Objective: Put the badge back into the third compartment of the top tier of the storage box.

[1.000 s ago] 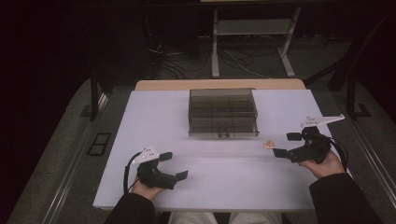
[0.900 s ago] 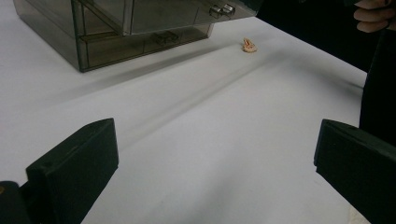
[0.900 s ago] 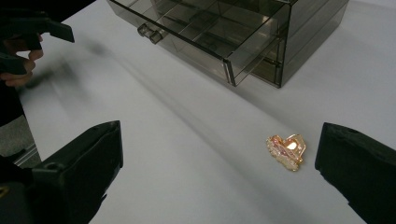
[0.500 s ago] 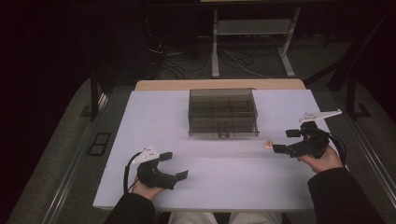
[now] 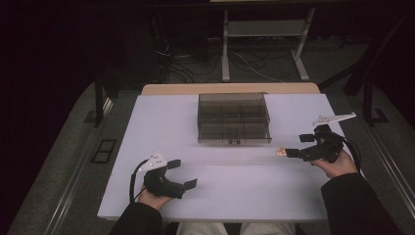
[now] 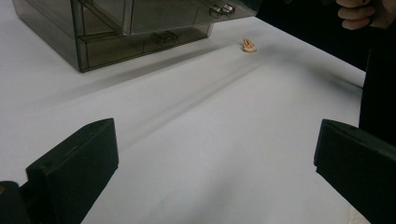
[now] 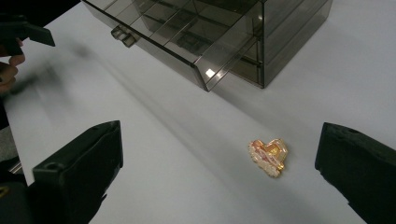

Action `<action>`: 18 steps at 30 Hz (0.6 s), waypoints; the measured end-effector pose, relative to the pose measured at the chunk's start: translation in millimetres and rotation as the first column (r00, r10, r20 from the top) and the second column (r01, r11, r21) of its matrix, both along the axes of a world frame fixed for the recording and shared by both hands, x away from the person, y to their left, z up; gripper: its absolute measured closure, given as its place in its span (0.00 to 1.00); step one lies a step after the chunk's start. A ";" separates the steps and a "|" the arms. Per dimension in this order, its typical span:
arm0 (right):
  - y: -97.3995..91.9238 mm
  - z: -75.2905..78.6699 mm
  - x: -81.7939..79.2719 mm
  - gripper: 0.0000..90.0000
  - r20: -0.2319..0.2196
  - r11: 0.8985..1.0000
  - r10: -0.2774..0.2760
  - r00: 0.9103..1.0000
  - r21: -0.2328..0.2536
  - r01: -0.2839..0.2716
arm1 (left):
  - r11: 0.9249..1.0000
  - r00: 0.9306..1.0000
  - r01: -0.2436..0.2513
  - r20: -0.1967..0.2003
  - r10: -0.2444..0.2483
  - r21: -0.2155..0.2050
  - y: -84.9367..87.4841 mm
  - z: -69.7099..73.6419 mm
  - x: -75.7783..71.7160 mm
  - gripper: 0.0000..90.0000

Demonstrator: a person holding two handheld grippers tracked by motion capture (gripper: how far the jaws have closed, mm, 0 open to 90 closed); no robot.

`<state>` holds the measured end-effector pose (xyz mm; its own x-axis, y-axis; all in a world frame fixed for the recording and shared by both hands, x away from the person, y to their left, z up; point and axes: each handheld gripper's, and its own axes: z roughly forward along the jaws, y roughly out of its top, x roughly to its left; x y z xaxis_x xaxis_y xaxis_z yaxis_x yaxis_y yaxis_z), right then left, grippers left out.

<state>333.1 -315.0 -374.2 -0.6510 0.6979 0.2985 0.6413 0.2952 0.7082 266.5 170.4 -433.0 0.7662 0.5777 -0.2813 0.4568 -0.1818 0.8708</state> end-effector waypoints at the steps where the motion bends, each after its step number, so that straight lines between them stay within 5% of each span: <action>1: -0.1 -0.6 1.1 0.00 -0.001 1.000 -0.002 1.000 0.002 0.002 | 1.000 1.000 -0.001 -0.001 0.001 0.001 -0.1 0.0 0.0 0.00; 18: -4.4 -12.1 17.9 0.00 -0.016 1.000 -0.024 1.000 0.000 0.024 | 1.000 1.000 0.006 -0.001 -0.006 0.004 -0.8 -0.5 0.7 0.00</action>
